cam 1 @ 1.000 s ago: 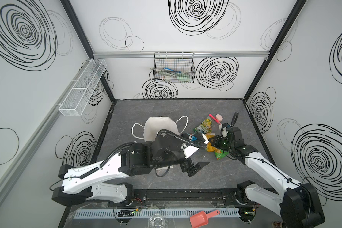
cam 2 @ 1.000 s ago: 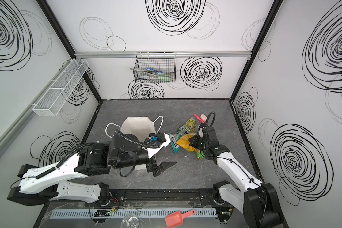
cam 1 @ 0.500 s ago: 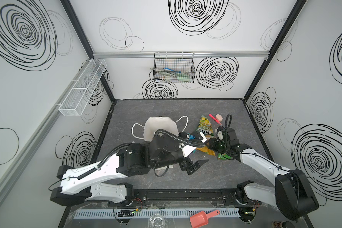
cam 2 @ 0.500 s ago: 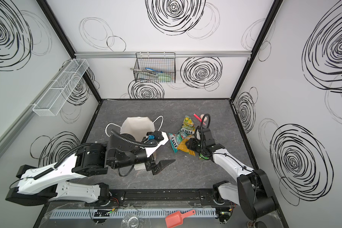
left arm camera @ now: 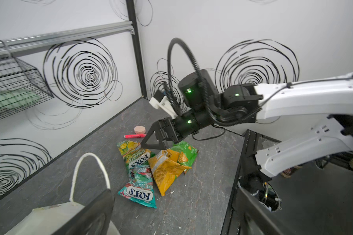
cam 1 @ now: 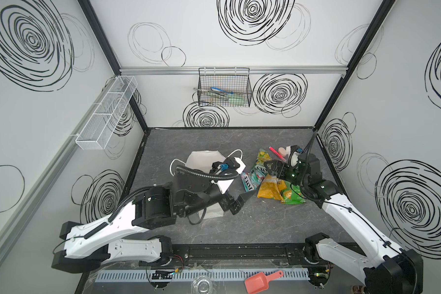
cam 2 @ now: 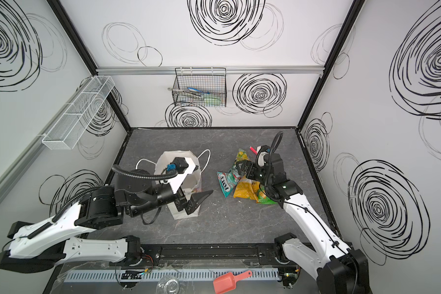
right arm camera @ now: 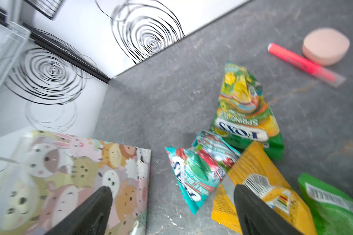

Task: Take the snacks out of the paper bag
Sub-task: Place the snack at the center of the table, then pick up the snack from the paper bag.

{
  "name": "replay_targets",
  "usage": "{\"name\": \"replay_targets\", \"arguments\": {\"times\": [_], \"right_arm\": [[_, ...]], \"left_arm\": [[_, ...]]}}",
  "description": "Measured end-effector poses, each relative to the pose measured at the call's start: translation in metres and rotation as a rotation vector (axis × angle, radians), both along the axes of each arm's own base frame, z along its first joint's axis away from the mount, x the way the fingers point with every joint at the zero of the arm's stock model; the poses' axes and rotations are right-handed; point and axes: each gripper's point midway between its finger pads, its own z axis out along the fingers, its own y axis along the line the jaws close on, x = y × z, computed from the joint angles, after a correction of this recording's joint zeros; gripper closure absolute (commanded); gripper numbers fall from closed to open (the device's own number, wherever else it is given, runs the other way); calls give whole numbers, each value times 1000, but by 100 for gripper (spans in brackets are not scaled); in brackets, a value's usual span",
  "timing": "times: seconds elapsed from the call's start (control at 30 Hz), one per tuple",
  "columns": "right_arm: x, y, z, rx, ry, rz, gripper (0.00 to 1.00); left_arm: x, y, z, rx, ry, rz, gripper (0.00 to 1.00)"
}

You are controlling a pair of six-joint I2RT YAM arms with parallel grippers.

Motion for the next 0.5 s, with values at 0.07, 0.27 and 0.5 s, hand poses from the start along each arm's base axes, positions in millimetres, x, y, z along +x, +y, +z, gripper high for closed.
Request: {"name": "replay_targets", "arguments": {"times": [0.07, 0.27, 0.5], "right_arm": [[2, 9, 34, 15, -75, 22, 3], [-6, 46, 137, 51, -295, 126, 3], [-28, 97, 220, 40, -474, 283, 3]], "left_arm": [[18, 20, 3, -33, 15, 83, 4], [74, 110, 8, -133, 43, 407, 4], [107, 199, -8, -133, 88, 709, 4]]}}
